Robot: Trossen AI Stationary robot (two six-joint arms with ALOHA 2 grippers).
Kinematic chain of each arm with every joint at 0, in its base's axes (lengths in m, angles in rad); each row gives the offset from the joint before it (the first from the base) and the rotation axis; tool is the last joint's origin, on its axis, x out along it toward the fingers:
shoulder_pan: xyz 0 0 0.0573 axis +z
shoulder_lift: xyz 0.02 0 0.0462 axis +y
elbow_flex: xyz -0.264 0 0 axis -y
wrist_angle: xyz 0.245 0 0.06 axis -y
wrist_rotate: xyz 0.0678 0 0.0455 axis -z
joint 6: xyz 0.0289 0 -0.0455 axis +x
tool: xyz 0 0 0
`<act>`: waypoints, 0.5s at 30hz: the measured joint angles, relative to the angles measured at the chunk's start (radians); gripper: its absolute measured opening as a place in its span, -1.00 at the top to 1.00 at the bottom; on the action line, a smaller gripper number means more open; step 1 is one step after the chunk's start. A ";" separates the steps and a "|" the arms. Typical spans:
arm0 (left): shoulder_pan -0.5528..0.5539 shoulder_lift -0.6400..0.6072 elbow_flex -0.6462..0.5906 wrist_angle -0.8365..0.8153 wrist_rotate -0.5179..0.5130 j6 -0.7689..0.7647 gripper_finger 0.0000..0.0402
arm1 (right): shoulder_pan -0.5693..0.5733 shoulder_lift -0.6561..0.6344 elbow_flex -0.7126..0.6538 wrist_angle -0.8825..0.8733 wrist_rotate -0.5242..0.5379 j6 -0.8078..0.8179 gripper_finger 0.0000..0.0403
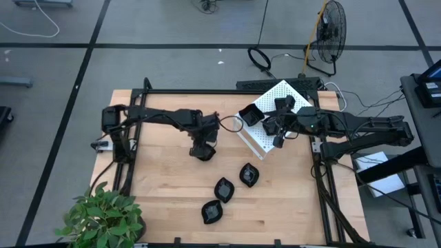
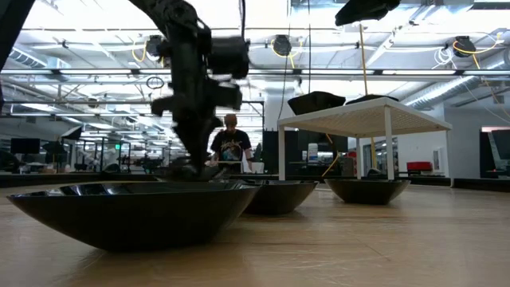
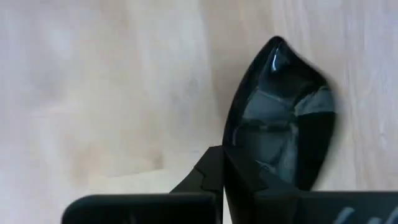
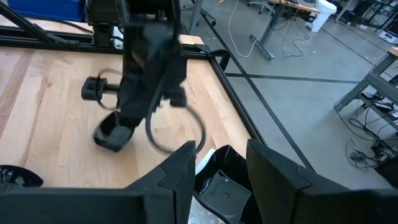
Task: Pick & Place Mini shaped plates
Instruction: Stack the black leaf shaped plate on top of the black leaf shaped plate on the shelf
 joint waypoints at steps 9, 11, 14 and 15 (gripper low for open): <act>-0.053 -0.219 0.012 0.127 -0.247 0.029 0.99 | 0.000 0.000 0.000 0.006 0.000 0.007 0.35; -0.062 -0.265 0.012 0.226 -0.312 0.037 0.99 | 0.000 0.000 0.000 0.013 0.000 0.007 0.35; -0.077 -0.315 0.012 0.406 -0.370 0.074 0.99 | 0.000 0.005 0.000 0.042 0.000 0.007 0.35; -0.081 -0.324 0.012 0.466 -0.378 0.097 0.99 | 0.000 0.009 0.000 0.054 0.000 0.006 0.35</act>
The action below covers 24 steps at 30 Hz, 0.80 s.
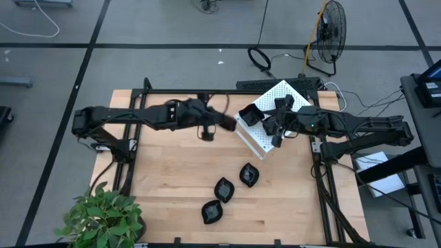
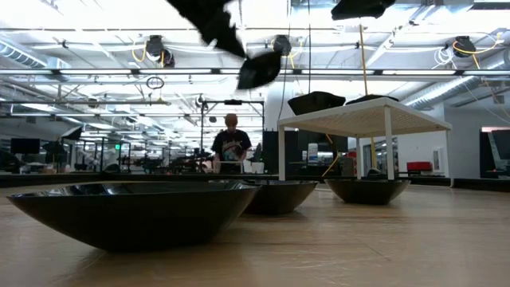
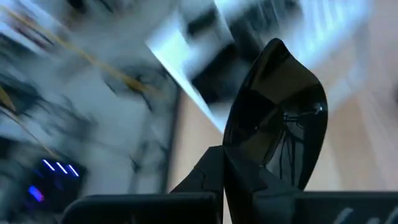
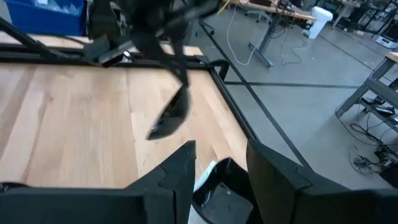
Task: Pick & Place Mini shaped plates
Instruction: Stack the black leaf shaped plate on top of the black leaf shaped plate on the shelf
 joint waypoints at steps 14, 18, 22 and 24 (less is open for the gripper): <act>-0.012 0.005 -0.002 0.502 -0.150 0.310 1.00 | -0.001 0.033 -0.237 0.532 0.138 -0.156 0.35; -0.009 0.005 -0.002 0.514 -0.165 0.309 1.00 | -0.001 0.042 -0.327 0.736 0.115 -0.171 0.35; -0.009 0.005 -0.002 0.518 -0.165 0.305 1.00 | -0.003 0.064 -0.375 0.835 0.091 -0.178 0.31; -0.009 0.005 -0.002 0.511 -0.165 0.303 1.00 | -0.016 0.083 -0.375 0.851 0.077 -0.157 0.23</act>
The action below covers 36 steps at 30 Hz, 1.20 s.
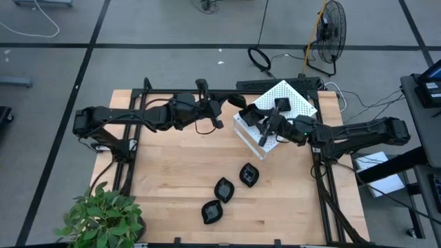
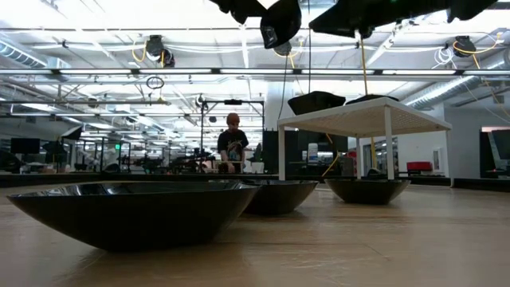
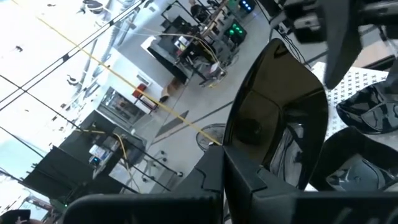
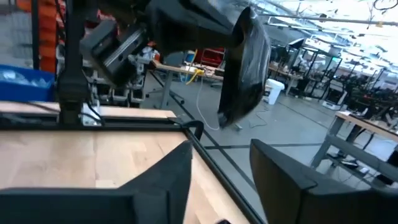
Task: Pick & Place Mini shaped plates
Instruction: Stack the black leaf shaped plate on top of the black leaf shaped plate on the shelf
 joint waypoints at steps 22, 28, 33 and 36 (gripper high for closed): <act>0.000 0.000 0.000 -0.010 0.000 -0.024 1.00 | -0.060 0.154 0.000 0.343 -0.025 -0.003 0.19; 0.000 0.000 0.000 -0.003 0.000 -0.025 1.00 | -0.061 0.154 0.000 0.347 -0.026 -0.027 0.48; 0.000 0.000 0.000 -0.002 0.007 -0.030 1.00 | -0.063 0.154 0.000 0.352 -0.026 -0.059 0.71; 0.000 0.000 0.000 0.005 0.009 -0.032 0.99 | -0.065 0.154 0.000 0.360 -0.022 -0.081 0.86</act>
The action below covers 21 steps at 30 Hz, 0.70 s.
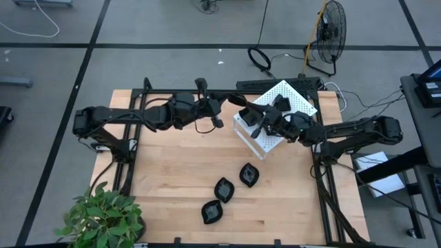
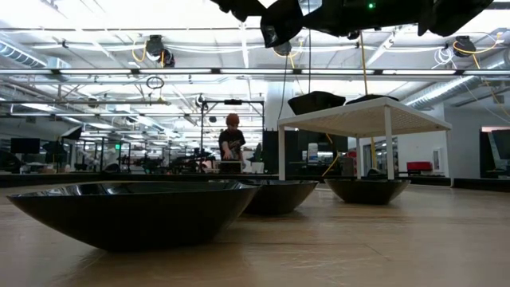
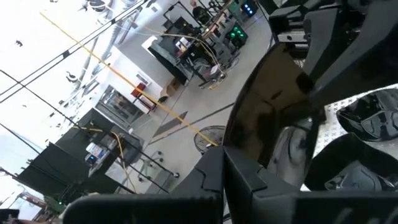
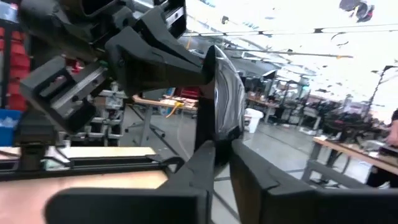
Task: Pick & Place Mini shaped plates
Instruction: Stack the black leaf shaped plate on top of the black leaf shaped plate on the shelf
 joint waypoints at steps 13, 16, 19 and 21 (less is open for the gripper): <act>-0.103 0.001 0.008 0.022 0.150 -0.093 0.57 | 0.001 0.000 0.000 0.013 -0.017 -0.051 1.00; -0.144 0.002 0.045 -0.040 0.073 -0.147 0.26 | 0.002 0.000 0.000 0.012 -0.021 -0.052 1.00; -0.181 0.000 0.063 -0.060 -0.019 -0.149 -0.01 | 0.001 0.000 0.000 0.013 -0.011 -0.052 1.00; -0.203 -0.004 0.065 -0.060 -0.089 -0.127 -0.16 | 0.001 0.000 0.001 0.015 -0.011 -0.055 1.00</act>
